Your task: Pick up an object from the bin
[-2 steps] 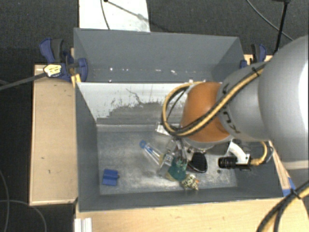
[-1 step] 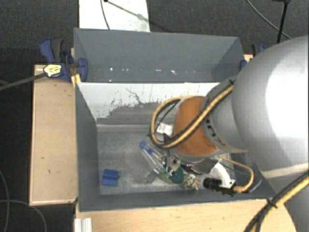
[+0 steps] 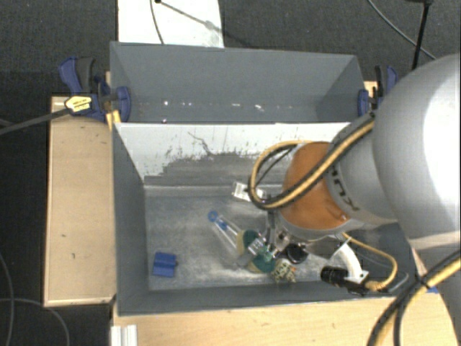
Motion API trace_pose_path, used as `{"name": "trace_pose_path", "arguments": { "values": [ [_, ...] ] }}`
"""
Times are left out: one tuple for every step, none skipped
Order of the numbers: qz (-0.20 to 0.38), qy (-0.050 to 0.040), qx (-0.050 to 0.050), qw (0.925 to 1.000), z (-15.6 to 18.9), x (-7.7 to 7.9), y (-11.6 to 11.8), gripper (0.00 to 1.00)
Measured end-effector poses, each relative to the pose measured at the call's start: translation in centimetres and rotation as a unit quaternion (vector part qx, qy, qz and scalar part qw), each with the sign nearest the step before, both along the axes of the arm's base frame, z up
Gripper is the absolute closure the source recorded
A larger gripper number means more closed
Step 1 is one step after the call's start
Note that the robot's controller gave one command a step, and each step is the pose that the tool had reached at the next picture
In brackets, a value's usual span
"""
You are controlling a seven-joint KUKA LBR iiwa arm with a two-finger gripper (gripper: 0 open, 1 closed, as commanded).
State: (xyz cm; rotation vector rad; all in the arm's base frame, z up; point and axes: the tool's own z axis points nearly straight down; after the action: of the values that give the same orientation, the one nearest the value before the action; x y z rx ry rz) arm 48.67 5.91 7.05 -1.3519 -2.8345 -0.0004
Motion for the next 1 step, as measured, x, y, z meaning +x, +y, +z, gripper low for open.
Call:
{"name": "trace_pose_path", "arguments": {
  "values": [
    [-0.001,0.0009,0.0,1.0,-0.07,-0.08,0.07,1.0]
  ]
}}
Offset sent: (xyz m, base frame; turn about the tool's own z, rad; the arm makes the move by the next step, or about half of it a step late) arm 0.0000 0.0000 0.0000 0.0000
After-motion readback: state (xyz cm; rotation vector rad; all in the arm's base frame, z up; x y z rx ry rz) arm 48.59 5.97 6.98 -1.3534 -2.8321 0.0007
